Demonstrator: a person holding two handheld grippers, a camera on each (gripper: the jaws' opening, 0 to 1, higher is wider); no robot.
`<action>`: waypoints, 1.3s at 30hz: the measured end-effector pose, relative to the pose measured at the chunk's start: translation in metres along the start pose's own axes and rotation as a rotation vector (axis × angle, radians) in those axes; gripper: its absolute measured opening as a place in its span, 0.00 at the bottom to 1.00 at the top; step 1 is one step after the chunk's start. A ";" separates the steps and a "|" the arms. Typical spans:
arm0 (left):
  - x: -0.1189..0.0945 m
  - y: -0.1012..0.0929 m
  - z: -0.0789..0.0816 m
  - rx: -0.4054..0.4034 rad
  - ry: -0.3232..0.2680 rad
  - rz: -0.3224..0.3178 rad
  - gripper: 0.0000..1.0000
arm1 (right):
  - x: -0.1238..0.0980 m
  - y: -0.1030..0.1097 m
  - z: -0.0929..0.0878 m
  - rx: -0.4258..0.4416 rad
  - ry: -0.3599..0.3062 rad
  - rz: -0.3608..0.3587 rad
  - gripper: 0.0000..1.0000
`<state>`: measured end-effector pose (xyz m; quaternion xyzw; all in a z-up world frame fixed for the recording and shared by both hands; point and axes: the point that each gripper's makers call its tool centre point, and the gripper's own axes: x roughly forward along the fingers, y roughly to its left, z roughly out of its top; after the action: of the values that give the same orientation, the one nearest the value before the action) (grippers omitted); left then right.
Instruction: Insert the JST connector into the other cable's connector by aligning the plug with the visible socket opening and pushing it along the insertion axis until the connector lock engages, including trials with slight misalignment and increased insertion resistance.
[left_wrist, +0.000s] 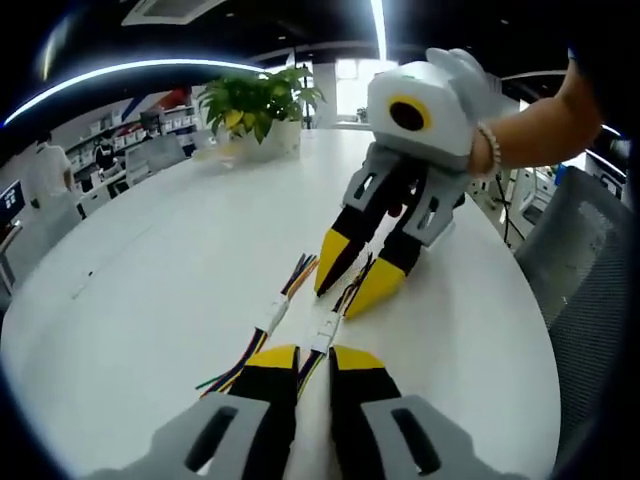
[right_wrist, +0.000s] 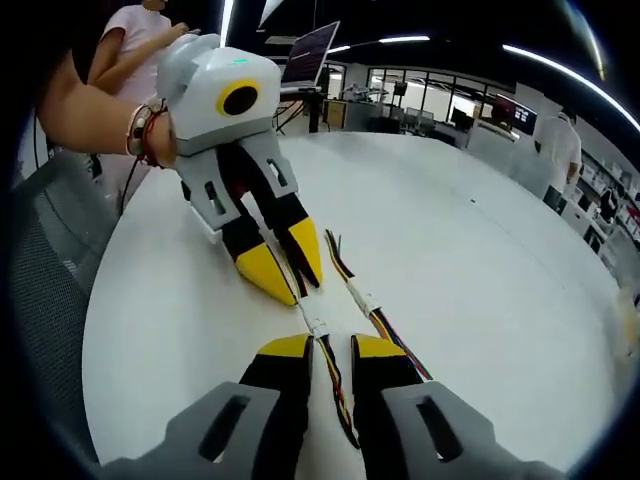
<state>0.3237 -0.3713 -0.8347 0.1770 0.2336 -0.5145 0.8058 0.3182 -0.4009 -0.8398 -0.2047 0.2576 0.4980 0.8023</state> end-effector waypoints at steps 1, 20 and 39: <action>-0.002 0.000 0.002 -0.012 -0.011 0.001 0.06 | -0.001 0.000 0.001 0.003 -0.002 -0.002 0.13; -0.079 -0.011 0.054 -0.108 -0.234 0.087 0.26 | -0.065 0.000 0.034 0.127 -0.172 -0.081 0.22; -0.201 -0.021 0.048 -0.149 -0.313 0.324 0.29 | -0.153 0.024 0.030 0.193 -0.269 -0.251 0.27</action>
<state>0.2414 -0.2544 -0.6835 0.0702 0.1120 -0.3810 0.9151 0.2455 -0.4794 -0.7232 -0.0890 0.1674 0.3899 0.9011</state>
